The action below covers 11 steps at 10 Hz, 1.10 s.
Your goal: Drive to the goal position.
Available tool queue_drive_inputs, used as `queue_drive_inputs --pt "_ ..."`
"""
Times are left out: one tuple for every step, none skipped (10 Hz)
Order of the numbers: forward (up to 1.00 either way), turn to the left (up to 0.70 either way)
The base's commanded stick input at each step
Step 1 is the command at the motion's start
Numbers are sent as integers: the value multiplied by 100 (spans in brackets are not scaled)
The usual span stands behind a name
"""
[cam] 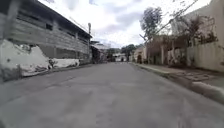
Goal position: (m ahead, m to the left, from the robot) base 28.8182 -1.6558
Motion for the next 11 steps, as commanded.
queue_drive_inputs --pt "100 -19" --pt "100 -13" --pt "100 21" --pt "100 22" --pt "100 22" --pt "100 22" --pt "100 22" --pt "100 22" --pt "100 22" --pt "100 22" --pt "100 22"
